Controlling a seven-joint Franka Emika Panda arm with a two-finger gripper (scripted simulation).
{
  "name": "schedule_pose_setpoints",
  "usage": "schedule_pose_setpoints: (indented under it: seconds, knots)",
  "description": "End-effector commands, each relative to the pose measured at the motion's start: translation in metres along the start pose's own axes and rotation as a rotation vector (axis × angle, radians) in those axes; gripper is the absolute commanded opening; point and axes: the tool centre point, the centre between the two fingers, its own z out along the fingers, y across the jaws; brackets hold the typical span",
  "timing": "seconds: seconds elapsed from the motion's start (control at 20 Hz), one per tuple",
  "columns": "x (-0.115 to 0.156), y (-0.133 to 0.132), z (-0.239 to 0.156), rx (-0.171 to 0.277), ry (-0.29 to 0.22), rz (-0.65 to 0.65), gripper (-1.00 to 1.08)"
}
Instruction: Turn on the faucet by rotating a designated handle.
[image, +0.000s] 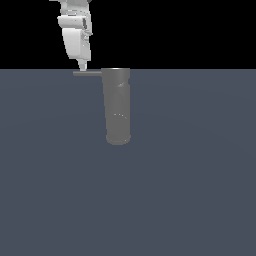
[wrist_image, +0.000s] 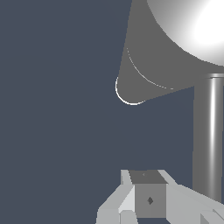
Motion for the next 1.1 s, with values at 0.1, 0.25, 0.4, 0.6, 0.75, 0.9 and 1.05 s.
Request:
schedule_pose_setpoints:
  seconds: [0.1,0.25,0.4,0.6,0.75,0.9,1.05]
  knots:
    - [-0.003,-0.004,0.005,0.004,0.008,0.018,-1.0]
    - [-0.003,-0.004,0.005,0.004,0.008,0.019,-1.0]
    - [-0.003,-0.002,0.005,0.004,0.008,0.018,-1.0]
    - [-0.003,0.007,0.005,0.004,0.008,0.018,-1.0]
    - [-0.003,0.014,0.005,0.004,0.008,0.018,-1.0]
    - [-0.002,0.021,0.005,0.004,0.008,0.018,-1.0]
    - [-0.002,0.028,0.005,0.004,0.008,0.018,-1.0]
